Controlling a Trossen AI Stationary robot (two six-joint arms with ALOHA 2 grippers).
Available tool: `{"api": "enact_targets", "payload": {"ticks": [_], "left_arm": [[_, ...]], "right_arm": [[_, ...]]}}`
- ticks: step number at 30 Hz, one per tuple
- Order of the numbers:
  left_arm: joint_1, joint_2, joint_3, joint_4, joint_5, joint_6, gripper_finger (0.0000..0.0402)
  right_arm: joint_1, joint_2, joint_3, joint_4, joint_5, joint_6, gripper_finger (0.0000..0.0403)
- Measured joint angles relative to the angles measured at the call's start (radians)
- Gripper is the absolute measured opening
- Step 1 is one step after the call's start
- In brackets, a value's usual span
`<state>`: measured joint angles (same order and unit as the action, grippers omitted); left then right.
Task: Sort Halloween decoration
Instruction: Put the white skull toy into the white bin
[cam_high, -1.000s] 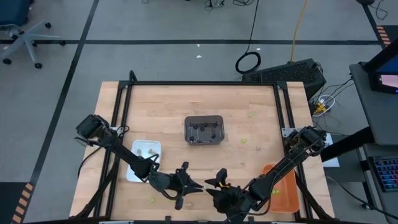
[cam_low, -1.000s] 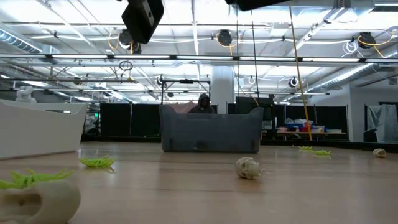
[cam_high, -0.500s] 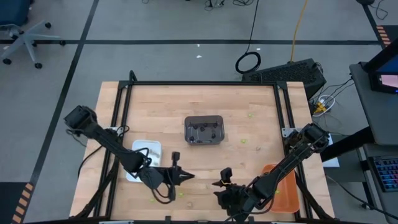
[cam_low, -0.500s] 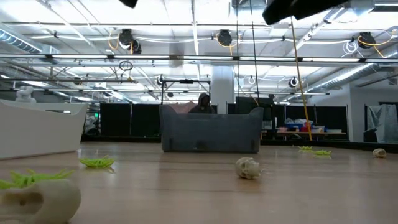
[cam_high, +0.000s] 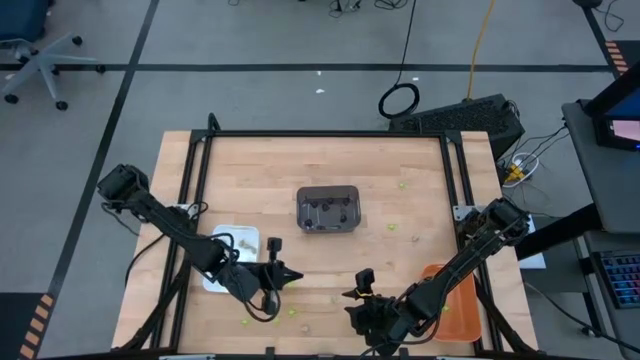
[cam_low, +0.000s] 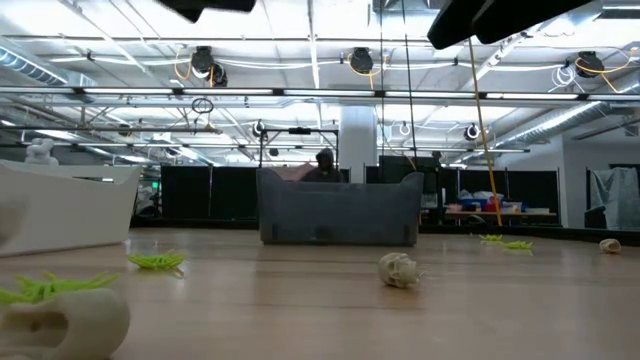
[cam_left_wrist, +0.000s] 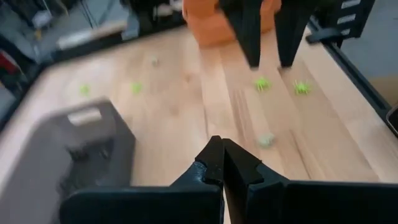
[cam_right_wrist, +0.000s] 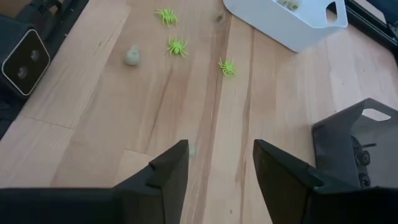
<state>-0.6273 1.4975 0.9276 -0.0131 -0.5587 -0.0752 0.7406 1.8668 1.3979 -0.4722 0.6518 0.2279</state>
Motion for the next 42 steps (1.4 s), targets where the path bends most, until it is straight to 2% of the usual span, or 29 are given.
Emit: {"api": "enact_targets", "payload": {"ticks": [5,11,19,23,28,33,38,42], "left_arm": [[-0.029,0.000,0.000,-0.087,0.005,-0.173,0.0000],[-0.111,0.000,0.003,-0.159,0.010,-0.278,0.0000],[-0.235,0.000,0.138,-0.412,0.025,-0.460,0.0000],[-0.292,0.000,0.183,-0.480,0.056,-0.533,0.0000],[-0.378,0.013,0.189,-0.498,0.151,-0.687,0.0000],[-0.462,0.101,0.188,-0.488,0.189,-0.782,0.0000],[-0.497,0.199,0.188,-0.499,0.185,-0.904,0.0000],[-0.528,0.248,0.188,-0.502,0.134,-0.949,0.0011]], "right_arm": [[-0.007,0.000,0.000,0.023,-0.003,0.015,0.0166],[-0.023,0.001,0.000,0.045,-0.051,0.020,0.0166],[-0.041,0.029,0.000,0.092,-0.078,-0.022,0.0166],[-0.045,0.040,0.000,0.092,-0.081,-0.032,0.0166],[-0.045,0.040,0.000,0.095,-0.105,-0.057,0.0166],[-0.045,0.040,0.000,0.099,-0.107,-0.082,0.0166],[-0.045,0.040,0.000,0.102,-0.107,-0.103,0.0166],[-0.045,0.040,0.000,0.102,-0.107,-0.114,0.0166]]}}
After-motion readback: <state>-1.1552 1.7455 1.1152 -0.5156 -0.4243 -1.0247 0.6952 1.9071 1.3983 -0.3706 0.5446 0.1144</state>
